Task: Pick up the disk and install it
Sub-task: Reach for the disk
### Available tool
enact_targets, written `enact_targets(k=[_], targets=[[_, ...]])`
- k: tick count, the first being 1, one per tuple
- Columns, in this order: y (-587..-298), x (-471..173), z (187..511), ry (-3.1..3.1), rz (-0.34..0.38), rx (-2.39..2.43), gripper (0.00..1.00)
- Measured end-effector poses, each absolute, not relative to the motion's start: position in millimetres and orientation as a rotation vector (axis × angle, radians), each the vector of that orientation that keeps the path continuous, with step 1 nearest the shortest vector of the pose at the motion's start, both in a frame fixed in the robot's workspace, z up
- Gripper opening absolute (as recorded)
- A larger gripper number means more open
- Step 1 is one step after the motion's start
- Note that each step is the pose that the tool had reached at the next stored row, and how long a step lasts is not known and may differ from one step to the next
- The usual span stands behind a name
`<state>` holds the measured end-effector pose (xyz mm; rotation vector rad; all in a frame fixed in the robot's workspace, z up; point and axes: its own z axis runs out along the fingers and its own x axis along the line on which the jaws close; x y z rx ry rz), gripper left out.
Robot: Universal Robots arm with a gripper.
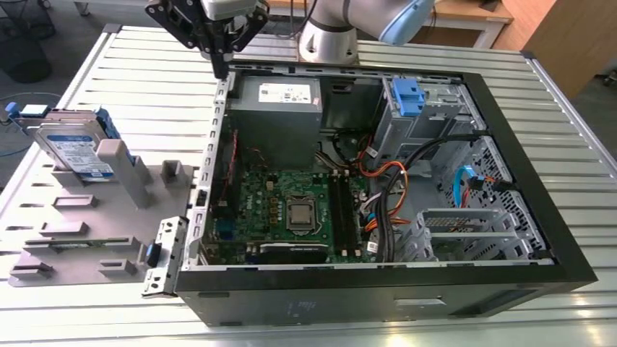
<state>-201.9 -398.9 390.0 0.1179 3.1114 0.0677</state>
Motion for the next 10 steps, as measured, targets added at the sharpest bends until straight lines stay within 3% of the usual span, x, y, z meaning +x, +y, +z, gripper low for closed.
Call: enact_targets(k=[10], targets=[[-399, -222, 387, 3.111, 0.068, 0.118, 0.11]])
